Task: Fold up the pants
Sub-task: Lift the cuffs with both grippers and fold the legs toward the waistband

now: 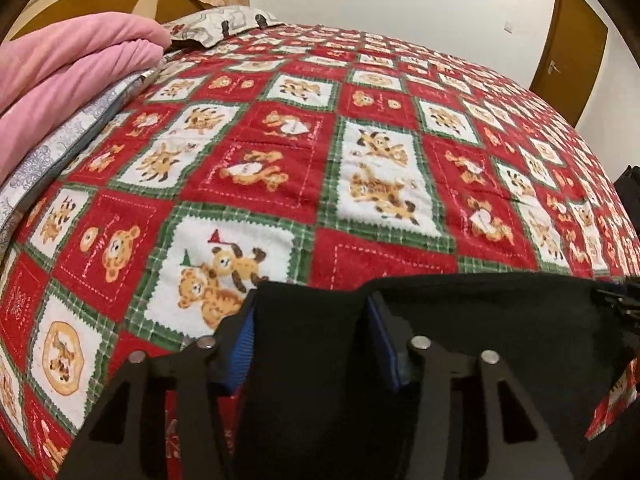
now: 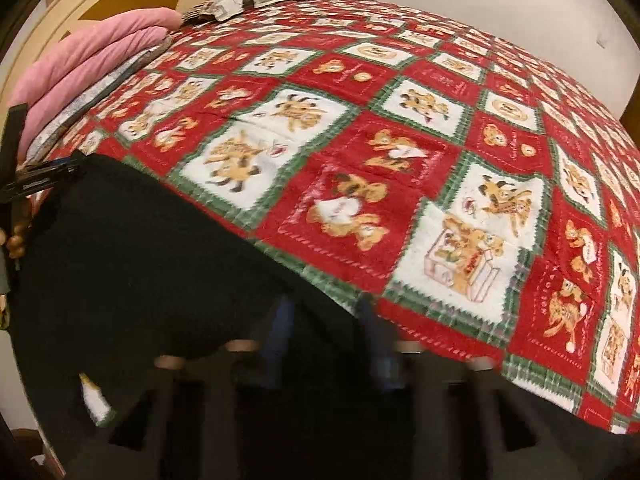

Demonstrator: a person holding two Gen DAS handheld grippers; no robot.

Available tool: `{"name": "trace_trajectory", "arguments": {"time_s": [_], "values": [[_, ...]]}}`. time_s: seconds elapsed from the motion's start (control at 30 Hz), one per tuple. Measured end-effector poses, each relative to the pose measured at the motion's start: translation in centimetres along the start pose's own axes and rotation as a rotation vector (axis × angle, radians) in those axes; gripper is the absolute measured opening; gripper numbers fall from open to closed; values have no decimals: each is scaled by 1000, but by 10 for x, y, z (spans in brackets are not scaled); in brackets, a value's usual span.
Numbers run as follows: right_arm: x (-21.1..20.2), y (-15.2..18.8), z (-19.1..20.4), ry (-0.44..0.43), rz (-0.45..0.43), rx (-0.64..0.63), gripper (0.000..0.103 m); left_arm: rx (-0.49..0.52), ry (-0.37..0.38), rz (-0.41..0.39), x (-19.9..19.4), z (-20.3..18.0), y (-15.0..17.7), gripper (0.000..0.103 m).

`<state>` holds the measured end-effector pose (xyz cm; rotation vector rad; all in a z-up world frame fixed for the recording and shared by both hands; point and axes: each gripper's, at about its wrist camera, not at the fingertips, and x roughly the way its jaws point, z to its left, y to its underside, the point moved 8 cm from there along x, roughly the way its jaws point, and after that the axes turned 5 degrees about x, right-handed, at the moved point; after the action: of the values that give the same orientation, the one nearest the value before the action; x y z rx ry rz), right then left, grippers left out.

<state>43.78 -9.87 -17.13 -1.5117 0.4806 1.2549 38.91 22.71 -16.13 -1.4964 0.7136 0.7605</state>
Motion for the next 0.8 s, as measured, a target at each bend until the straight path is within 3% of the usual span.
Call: {"name": "trace_trajectory", "arguments": {"time_s": [0.07, 0.1, 0.3, 0.5, 0.8], "values": [[-7, 2, 6, 20, 4, -4, 5, 9, 5, -2, -3, -4, -2, 36], [-13, 3, 10, 30, -5, -16, 5, 11, 16, -3, -5, -6, -2, 22], [-71, 5, 22, 17, -107, -12, 5, 13, 25, -94, -47, -11, -10, 22], [-92, 16, 28, 44, -139, -17, 5, 50, 1, -199, -101, -17, -12, 22], [-163, 80, 65, -16, -236, 8, 4, 28, 53, -286, -160, -8, 37, 22]]}}
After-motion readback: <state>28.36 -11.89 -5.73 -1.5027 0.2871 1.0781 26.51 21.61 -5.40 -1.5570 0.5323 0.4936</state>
